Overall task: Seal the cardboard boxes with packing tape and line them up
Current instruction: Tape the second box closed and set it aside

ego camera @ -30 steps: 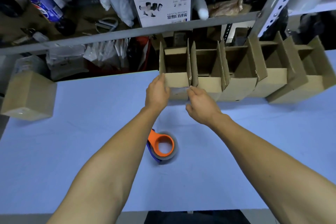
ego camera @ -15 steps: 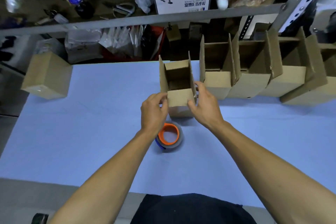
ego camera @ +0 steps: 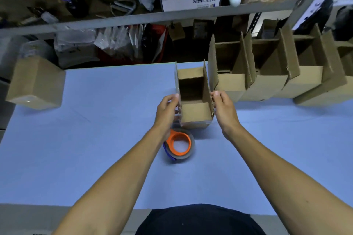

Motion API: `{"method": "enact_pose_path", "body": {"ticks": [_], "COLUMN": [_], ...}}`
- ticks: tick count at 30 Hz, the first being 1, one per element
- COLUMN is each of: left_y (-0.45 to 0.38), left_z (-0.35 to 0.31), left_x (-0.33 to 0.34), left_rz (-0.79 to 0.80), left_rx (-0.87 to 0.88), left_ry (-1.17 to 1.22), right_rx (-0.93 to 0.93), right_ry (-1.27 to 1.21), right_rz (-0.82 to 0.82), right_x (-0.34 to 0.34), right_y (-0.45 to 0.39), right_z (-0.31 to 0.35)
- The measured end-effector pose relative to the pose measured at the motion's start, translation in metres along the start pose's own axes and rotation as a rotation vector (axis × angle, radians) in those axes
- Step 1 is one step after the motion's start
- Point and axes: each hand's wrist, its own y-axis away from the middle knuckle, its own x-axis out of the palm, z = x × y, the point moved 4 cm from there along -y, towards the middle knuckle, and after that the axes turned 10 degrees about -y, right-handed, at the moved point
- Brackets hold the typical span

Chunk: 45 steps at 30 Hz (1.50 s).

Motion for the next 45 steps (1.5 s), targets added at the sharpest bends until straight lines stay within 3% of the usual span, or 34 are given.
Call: {"method": "enact_pose_path", "body": {"ticks": [6, 10, 14, 19, 26, 37, 45], "left_y": [-0.015, -0.022, -0.022, -0.029, -0.009, 0.043, 0.060], "left_z": [0.007, 0.013, 0.018, 0.010, -0.007, -0.046, -0.008], "left_x": [0.024, 0.027, 0.028, 0.025, 0.020, -0.065, -0.143], "left_rz": [0.085, 0.070, 0.080, 0.129, 0.049, -0.125, -0.026], "left_rx": [0.174, 0.189, 0.193, 0.058, 0.136, 0.243, 0.151], "left_ry": [-0.120, -0.221, -0.165, 0.015, 0.050, 0.028, -0.037], "right_rx": [0.082, 0.121, 0.093, 0.132, 0.050, -0.130, -0.082], "right_ry": [-0.035, -0.002, 0.048, 0.048, 0.057, 0.124, 0.152], "right_rz": [0.090, 0.121, 0.129, 0.133, 0.180, 0.299, 0.298], "right_x": [0.026, 0.027, 0.026, 0.028, 0.036, 0.103, 0.162], "right_y": [-0.008, -0.014, -0.013, -0.014, -0.009, 0.042, 0.094], "right_z": [-0.022, -0.031, -0.032, -0.029, 0.001, 0.046, 0.007]}}
